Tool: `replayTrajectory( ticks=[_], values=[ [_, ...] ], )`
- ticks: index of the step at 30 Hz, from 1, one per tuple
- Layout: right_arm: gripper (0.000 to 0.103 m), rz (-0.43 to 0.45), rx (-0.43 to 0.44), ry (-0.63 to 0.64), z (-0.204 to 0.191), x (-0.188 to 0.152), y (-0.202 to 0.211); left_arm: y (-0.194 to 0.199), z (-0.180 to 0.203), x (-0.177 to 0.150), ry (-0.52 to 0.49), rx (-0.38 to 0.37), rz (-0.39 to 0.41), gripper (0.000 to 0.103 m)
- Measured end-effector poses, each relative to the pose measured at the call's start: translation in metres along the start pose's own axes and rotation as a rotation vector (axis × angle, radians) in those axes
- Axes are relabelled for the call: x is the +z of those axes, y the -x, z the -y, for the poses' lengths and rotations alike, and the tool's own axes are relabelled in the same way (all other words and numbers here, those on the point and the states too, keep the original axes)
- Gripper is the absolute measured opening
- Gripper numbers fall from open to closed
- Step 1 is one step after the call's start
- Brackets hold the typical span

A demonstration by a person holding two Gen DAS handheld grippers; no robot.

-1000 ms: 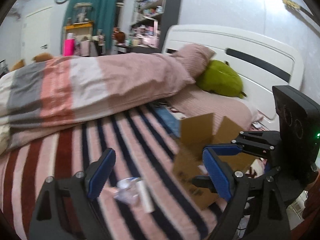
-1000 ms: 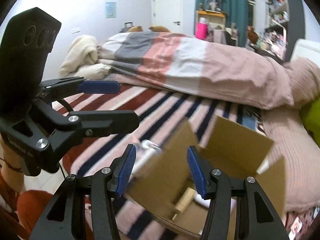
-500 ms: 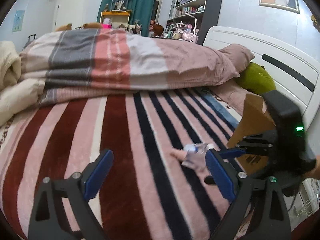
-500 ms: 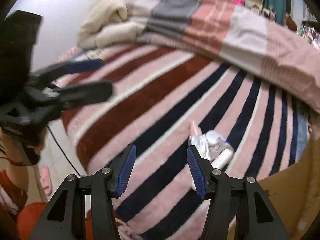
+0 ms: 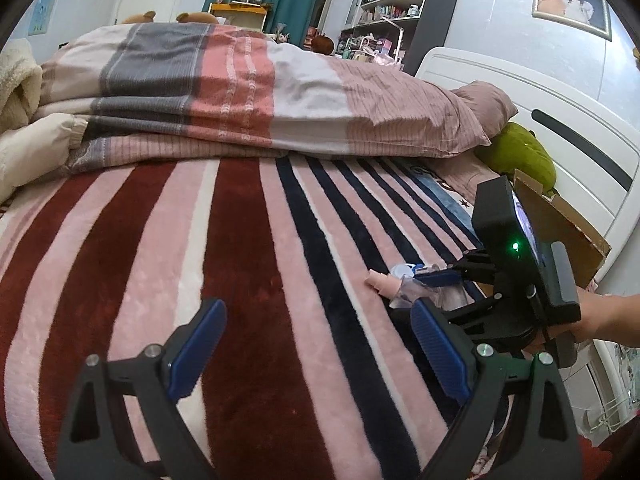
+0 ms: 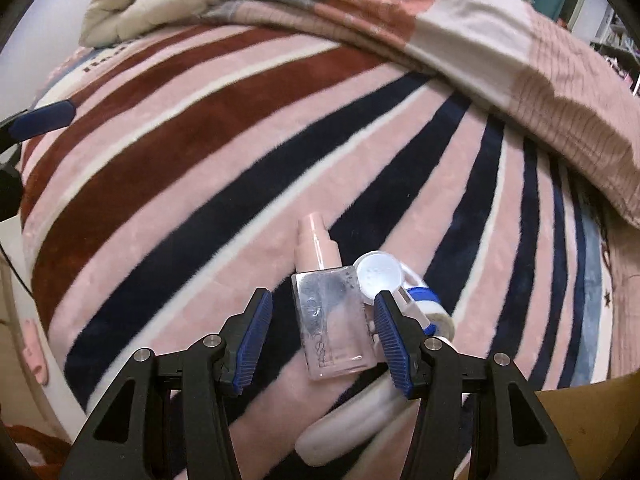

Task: Organize rigid objects
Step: 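Grasp the clear perfume bottle with pink cap using the right gripper, then carry the clear perfume bottle over the cardboard box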

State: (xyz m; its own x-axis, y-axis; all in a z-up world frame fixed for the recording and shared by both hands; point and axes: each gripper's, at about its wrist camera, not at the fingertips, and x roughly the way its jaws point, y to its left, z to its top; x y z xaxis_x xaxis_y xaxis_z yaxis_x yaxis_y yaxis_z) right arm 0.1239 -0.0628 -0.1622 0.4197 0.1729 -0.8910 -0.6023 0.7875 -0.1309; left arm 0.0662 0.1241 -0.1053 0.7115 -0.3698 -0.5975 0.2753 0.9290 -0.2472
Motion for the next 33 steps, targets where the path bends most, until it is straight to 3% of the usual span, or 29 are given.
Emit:
replayTrajectory(
  ticks=[1, 2, 7, 10, 14, 15, 19, 21, 26, 33],
  values=[
    [0.032, -0.003, -0.001, 0.008, -0.001, 0.000, -0.001, -0.001, 0.000, 0.000, 0.000, -0.001, -0.001, 0.092],
    [0.027, -0.007, -0.010, 0.021, -0.003, 0.000, -0.003, -0.001, 0.001, 0.001, 0.001, -0.003, -0.002, 0.092],
    [0.027, 0.045, -0.023, 0.058, -0.013, -0.003, 0.009, -0.001, 0.007, 0.007, 0.002, -0.031, -0.007, 0.092],
    [0.027, 0.111, 0.034, 0.049, -0.019, -0.003, 0.032, 0.000, 0.019, 0.016, -0.004, -0.057, -0.007, 0.092],
    [0.027, 0.215, 0.093, 0.073, -0.031, -0.002, 0.074, 0.006, 0.047, 0.035, -0.011, -0.147, 0.002, 0.092],
    [0.027, 0.246, 0.106, 0.073, -0.033, -0.002, 0.087, 0.008, 0.055, 0.040, -0.016, -0.161, 0.004, 0.088],
    [0.027, 0.362, 0.120, 0.067, -0.027, -0.011, 0.137, 0.014, 0.094, 0.062, -0.056, -0.223, 0.004, 0.055],
    [0.027, 0.401, 0.125, 0.051, -0.018, -0.017, 0.155, 0.018, 0.120, 0.072, -0.096, -0.248, 0.015, 0.043],
    [0.027, 0.491, 0.108, -0.027, 0.021, -0.043, 0.194, 0.014, 0.183, 0.093, -0.180, -0.273, 0.016, 0.041],
    [0.027, 0.532, 0.068, -0.146, 0.083, -0.087, 0.224, -0.016, 0.265, 0.110, -0.294, -0.304, -0.042, 0.041]
  ],
)
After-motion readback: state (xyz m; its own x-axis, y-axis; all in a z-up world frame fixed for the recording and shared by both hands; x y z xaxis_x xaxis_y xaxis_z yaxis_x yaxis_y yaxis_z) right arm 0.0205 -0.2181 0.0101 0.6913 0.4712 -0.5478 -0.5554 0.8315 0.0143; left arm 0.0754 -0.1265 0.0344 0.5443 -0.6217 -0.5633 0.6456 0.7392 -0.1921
